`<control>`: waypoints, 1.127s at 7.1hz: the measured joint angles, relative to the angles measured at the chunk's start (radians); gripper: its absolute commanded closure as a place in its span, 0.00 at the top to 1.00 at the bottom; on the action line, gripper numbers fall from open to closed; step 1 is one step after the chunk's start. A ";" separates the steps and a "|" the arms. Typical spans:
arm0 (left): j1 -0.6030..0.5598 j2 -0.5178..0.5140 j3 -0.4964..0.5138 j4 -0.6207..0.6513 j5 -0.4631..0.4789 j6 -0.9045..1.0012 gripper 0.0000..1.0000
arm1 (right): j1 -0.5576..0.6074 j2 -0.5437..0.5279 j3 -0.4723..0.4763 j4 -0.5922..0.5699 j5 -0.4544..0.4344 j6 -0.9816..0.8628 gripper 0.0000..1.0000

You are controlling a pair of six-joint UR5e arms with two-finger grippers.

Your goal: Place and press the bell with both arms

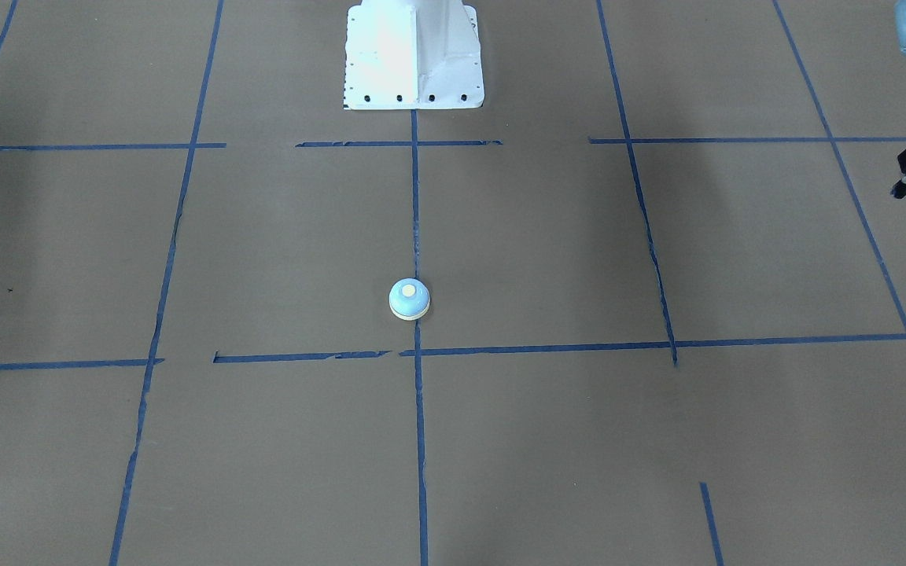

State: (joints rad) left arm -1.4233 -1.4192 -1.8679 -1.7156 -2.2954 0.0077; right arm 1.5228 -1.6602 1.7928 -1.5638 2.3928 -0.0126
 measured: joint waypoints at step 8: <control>-0.063 0.027 0.103 0.181 -0.076 0.150 1.00 | 0.033 -0.054 -0.005 -0.113 -0.029 -0.161 1.00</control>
State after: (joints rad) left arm -1.4863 -1.3921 -1.7646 -1.5342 -2.3713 0.1580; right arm 1.5554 -1.7146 1.7877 -1.6772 2.3634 -0.1738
